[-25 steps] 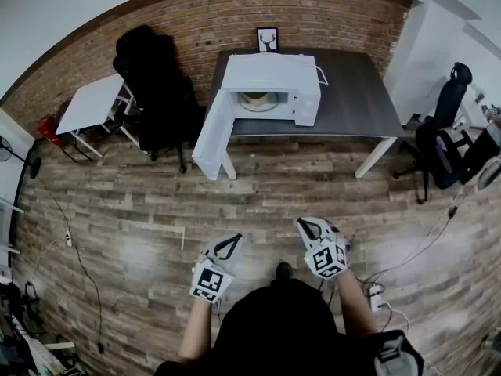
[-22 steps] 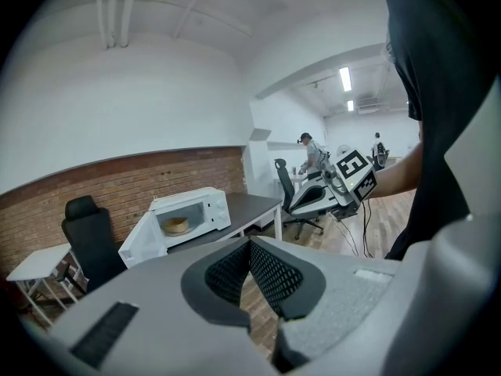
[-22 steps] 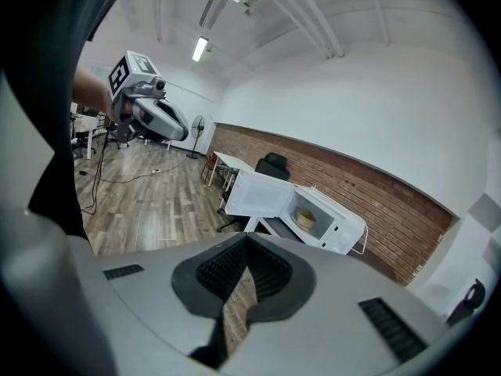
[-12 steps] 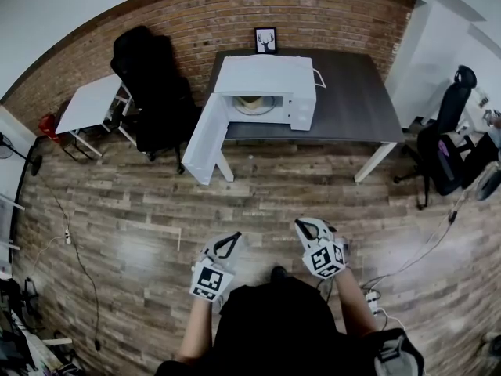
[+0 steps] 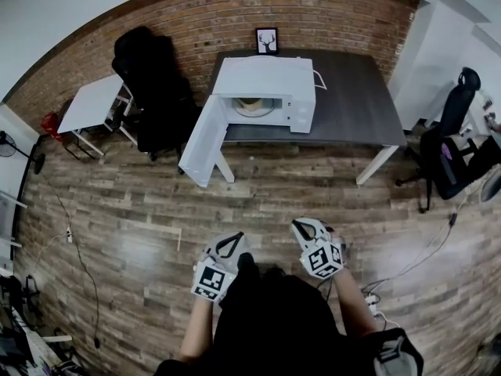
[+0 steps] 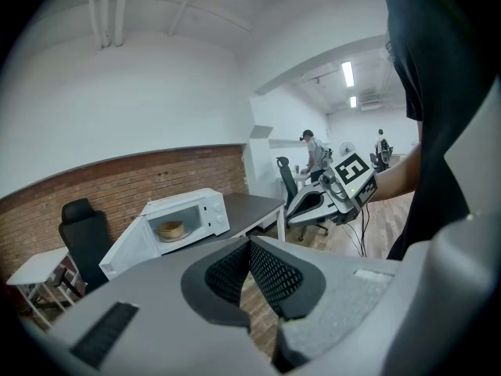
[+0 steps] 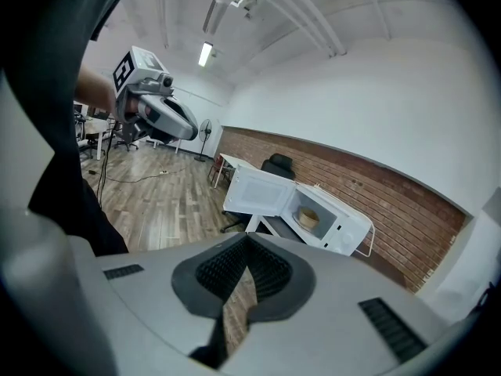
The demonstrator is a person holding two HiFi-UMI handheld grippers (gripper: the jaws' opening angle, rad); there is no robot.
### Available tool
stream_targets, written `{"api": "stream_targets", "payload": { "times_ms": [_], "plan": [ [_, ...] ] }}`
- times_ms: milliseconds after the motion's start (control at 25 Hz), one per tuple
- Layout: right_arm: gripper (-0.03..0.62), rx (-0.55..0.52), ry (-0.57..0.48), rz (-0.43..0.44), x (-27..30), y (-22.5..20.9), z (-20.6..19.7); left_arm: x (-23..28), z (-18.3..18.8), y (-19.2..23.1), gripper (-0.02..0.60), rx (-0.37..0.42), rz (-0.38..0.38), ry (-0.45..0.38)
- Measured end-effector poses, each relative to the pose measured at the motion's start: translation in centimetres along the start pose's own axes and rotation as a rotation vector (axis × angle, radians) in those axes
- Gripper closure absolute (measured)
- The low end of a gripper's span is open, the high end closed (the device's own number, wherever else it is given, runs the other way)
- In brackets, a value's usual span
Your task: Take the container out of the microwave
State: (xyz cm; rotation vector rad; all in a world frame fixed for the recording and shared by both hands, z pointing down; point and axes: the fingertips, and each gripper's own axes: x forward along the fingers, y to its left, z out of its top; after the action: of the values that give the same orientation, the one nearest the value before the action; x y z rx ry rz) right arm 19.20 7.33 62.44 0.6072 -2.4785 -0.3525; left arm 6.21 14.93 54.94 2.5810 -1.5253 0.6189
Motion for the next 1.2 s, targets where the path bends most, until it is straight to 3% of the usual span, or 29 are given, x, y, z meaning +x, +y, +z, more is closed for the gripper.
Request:
{"api": "stream_targets", "payload": {
  "times_ms": [520, 800, 920, 1200],
  "plan": [
    [0.594, 0.037, 0.042, -0.032, 0.5, -0.7, -1.9, 2.3, 0.5, 1.2, 0.58, 0.031, -0.047, -0.015],
    [0.594, 0.035, 0.058, -0.088, 1.7, -3.5, -1.6, 4.0, 1.9, 4.1, 0.58, 0.068, -0.065, -0.05],
    [0.594, 0.021, 0.069, -0.093, 2.5, -4.3, -1.3, 4.7, 1.1, 5.1, 0.58, 0.024, -0.073, -0.024],
    [0.594, -0.002, 0.093, -0.055, 6.8, -5.8, -0.3, 6.6, 1.5, 9.3, 0.58, 0.013, -0.075, -0.035]
  ]
}}
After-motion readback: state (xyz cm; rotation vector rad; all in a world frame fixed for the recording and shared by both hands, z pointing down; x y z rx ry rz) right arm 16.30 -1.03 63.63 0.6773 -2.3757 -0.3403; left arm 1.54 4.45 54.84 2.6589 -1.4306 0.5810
